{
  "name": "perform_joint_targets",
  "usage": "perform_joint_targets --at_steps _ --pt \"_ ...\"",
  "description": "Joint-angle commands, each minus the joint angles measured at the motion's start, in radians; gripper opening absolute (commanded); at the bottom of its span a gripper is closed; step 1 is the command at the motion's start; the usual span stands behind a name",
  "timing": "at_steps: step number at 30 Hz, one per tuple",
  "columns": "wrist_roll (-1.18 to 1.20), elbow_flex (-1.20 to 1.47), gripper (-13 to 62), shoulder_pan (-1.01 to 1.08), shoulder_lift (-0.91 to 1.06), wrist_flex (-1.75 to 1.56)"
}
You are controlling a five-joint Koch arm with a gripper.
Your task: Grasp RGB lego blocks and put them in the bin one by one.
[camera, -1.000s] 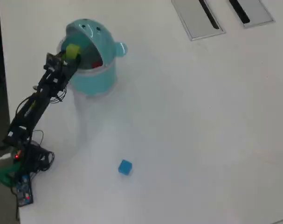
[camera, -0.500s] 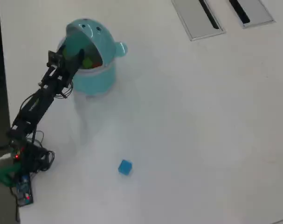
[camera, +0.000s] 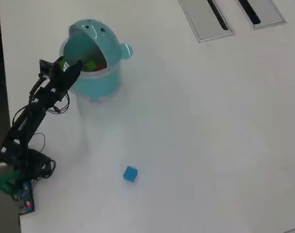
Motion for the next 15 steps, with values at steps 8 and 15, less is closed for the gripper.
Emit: perform_joint_targets --at_steps 8,15 --pt "-0.017 -0.018 30.5 0.244 0.114 0.193" --pt "-0.121 0.029 36.2 0.390 0.210 0.494"
